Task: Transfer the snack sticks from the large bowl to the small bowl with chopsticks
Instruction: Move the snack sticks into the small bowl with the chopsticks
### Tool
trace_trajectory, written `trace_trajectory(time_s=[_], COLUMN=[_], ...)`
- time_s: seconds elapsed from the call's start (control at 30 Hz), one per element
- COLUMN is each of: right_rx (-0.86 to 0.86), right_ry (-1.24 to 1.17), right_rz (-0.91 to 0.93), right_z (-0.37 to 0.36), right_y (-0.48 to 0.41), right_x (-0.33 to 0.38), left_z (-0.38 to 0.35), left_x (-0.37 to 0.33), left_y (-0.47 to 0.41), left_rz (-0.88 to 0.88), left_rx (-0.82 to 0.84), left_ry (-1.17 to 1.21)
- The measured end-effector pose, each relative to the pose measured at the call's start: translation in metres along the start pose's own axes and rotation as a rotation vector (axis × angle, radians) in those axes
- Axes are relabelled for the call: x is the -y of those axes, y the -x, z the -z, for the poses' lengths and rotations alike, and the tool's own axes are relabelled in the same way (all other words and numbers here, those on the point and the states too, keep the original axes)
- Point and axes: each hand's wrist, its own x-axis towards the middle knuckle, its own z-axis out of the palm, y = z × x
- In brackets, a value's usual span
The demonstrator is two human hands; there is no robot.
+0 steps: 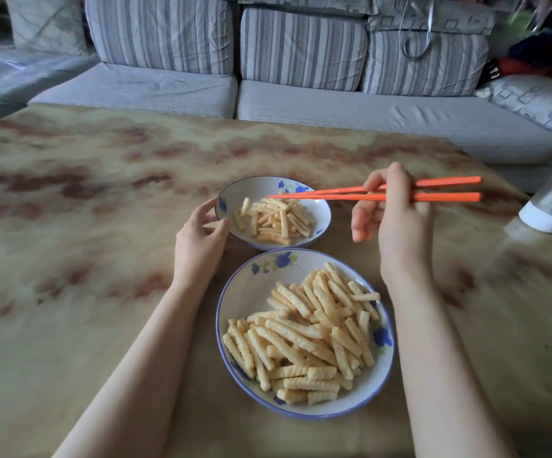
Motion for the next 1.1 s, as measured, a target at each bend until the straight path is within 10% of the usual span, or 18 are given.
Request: trace_trajectory(time_s=[0.67,1.1], right_rx=[0.443,0.071], right_ry=[0.296,-0.012], right_rz=[-0.134,-0.063], right_z=[0.054,0.031], right_y=[0.013,0.002], right_x=[0.053,0.027], left_z=[0.001,0.0], left_x=[0.0,-0.002], left_y=[0.0,0.0], left_rz=[-0.03,-0.022], left_rx=[-0.002,-0.016], left_ry=[-0.012,-0.046])
